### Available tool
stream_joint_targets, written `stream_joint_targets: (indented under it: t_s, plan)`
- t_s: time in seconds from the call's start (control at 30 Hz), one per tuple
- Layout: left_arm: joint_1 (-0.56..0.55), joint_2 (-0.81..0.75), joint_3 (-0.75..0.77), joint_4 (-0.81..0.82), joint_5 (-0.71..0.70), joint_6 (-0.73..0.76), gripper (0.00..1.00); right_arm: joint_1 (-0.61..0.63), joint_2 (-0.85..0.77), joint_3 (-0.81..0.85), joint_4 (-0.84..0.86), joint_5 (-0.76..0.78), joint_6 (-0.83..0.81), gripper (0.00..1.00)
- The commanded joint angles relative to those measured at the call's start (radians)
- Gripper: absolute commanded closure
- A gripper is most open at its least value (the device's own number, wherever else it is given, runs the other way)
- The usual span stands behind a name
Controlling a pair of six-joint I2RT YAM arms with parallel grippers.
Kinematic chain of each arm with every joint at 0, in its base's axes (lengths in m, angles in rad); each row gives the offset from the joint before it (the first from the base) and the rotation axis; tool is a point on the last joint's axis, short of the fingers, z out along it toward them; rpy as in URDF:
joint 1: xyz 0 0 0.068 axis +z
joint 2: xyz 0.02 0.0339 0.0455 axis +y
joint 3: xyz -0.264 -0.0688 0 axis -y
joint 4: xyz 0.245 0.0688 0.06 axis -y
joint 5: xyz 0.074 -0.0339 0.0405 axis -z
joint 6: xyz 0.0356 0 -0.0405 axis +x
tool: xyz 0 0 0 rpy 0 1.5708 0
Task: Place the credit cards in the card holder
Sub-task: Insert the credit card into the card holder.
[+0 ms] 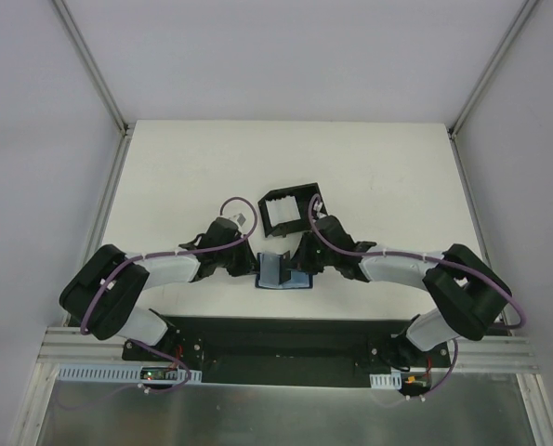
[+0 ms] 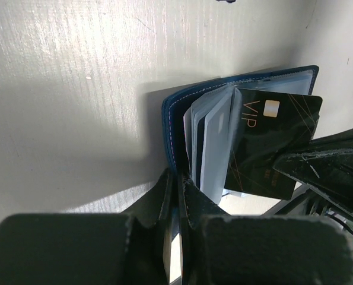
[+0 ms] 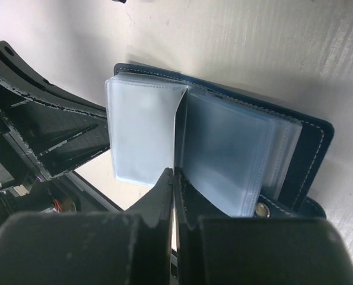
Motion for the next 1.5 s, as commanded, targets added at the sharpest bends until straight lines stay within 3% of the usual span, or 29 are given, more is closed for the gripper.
stream_joint_targets:
  t_s: [0.0, 0.43, 1.03, 1.47]
  plan:
    - [-0.007, 0.075, -0.043, -0.113, -0.073, 0.012, 1.00, 0.000, 0.054, -0.048, 0.127, -0.042, 0.046, 1.00]
    - [-0.007, 0.063, -0.043, -0.139, -0.088, 0.033, 1.00, -0.017, -0.010, -0.111, 0.197, -0.049, 0.043, 1.00]
    - [-0.005, 0.086, -0.017, -0.168, -0.082, 0.044, 1.00, -0.032, -0.115, -0.107, 0.119, -0.019, 0.008, 1.00]
    - [-0.007, 0.120, 0.000, -0.182, -0.094, 0.055, 1.00, -0.094, -0.046, -0.180, 0.315, -0.122, 0.036, 1.00]
